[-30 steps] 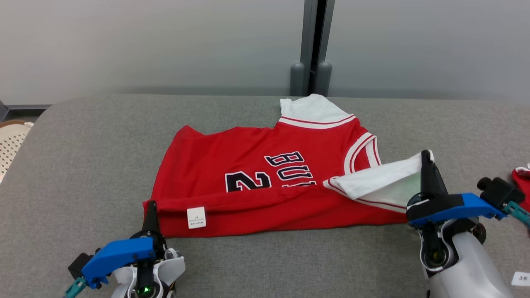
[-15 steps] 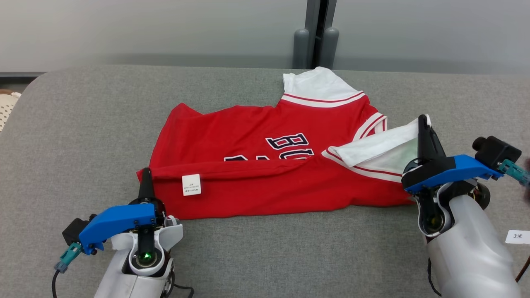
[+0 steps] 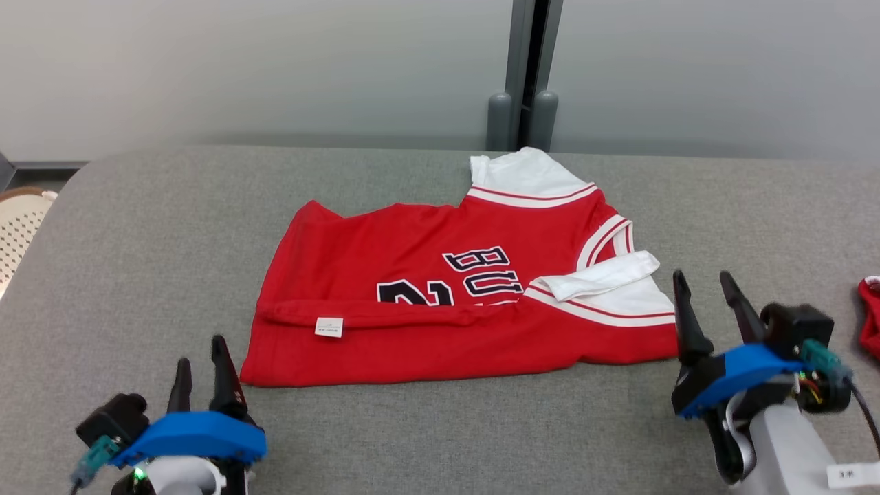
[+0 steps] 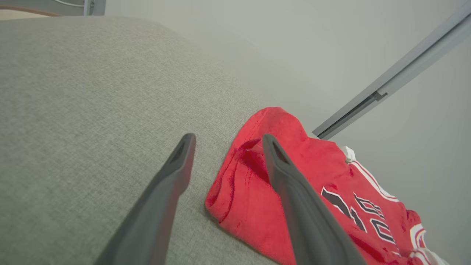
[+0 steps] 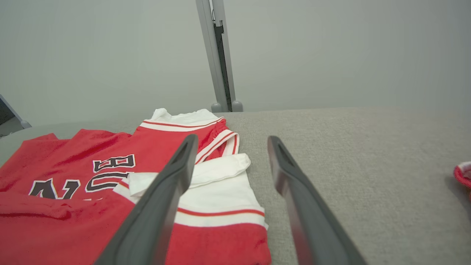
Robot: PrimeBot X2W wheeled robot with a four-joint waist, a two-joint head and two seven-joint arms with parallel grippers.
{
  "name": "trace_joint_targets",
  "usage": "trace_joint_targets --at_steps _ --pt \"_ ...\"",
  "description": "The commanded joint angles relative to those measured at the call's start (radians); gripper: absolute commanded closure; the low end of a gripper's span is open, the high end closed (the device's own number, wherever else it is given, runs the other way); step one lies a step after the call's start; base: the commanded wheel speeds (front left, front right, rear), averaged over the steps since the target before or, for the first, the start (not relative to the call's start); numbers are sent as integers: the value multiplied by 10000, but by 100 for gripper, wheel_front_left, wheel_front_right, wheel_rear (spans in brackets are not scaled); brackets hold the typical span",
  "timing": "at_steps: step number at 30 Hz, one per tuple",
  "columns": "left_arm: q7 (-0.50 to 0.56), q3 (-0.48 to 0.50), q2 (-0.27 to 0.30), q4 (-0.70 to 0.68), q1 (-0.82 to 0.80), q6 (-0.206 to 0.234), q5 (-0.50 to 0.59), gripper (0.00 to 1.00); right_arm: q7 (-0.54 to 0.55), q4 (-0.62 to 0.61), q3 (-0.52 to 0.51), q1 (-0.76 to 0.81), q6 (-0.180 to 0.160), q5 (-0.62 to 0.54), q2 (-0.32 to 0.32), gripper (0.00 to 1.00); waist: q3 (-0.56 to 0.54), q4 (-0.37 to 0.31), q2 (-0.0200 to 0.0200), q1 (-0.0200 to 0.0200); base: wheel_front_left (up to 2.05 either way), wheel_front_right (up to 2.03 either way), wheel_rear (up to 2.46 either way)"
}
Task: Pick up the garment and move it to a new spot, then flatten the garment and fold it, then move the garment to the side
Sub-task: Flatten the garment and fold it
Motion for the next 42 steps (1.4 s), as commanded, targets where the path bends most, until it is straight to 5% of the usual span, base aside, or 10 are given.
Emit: trace_joint_targets --at_steps 1,6,14,23,42 --pt "-19 100 -102 -339 552 158 1160 0 -27 -101 -73 556 0 -302 5 0 -295 -138 -1 0 0 0 0" --pt "-20 258 -357 -852 1853 380 3439 0 -27 -181 -117 1791 0 -802 133 0 -806 -225 -1 0 0 0 0" --pt "-21 -115 -428 -1257 3268 519 5483 0 -27 -2 40 3134 0 -1112 227 0 -1251 -298 -1 0 0 0 0" --pt "-21 -507 -429 -1089 3488 630 5281 0 -27 80 149 3438 0 -984 246 0 -1293 -327 -1 0 0 0 0" --pt "-22 372 -258 907 205 -10 5319 0 -27 -369 620 1327 0 -934 241 0 499 -537 -1 0 0 0 0"
